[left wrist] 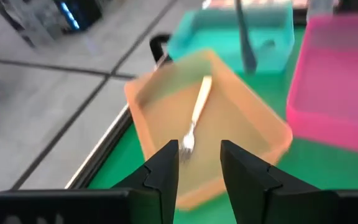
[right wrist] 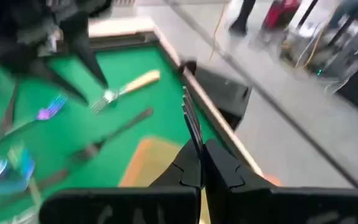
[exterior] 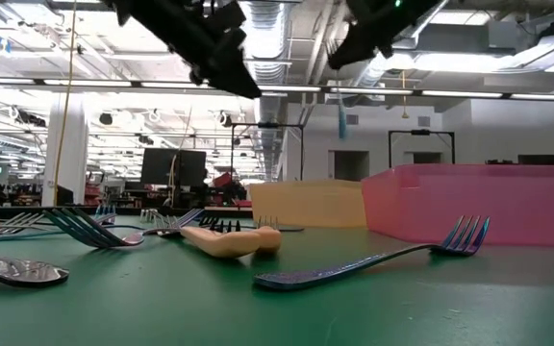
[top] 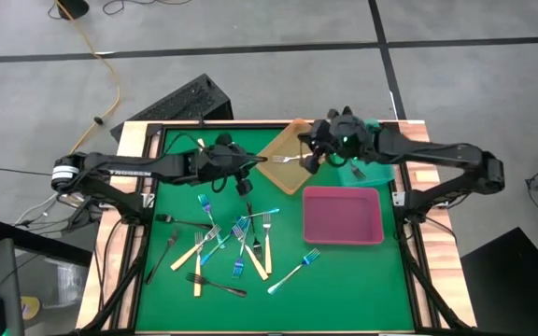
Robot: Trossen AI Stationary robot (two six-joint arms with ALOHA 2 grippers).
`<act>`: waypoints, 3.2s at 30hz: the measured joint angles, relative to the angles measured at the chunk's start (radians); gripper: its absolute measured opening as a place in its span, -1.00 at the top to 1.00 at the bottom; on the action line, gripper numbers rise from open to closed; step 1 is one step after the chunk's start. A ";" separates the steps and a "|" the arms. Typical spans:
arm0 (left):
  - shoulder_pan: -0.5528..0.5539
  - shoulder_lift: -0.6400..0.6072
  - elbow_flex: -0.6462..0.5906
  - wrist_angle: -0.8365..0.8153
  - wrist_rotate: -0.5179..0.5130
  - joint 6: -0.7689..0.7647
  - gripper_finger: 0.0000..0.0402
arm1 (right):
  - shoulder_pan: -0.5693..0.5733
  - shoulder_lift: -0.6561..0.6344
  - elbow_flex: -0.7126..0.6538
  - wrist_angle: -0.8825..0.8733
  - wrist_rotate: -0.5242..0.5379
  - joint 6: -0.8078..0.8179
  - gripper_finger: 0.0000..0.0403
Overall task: Sort silverware by color (type)
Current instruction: Put the blue fork into the pink bin, then put the orange fork into the orange bin
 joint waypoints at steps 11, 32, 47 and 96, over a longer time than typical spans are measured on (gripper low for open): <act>0.000 -0.056 0.093 -0.255 -0.036 -0.008 0.47 | -0.035 0.017 0.202 -0.625 -0.271 0.132 0.89; 0.000 -0.085 0.089 -0.347 0.102 -0.092 0.47 | 0.212 0.219 -0.068 -0.693 -0.389 0.081 0.89; 0.000 -0.084 0.088 -0.348 0.142 -0.089 0.47 | 0.165 0.326 -0.166 -0.506 -0.514 -0.095 0.89; 0.000 -0.084 0.088 -0.364 0.133 -0.083 0.47 | 0.164 0.436 -0.058 -0.517 -0.460 -0.040 -0.02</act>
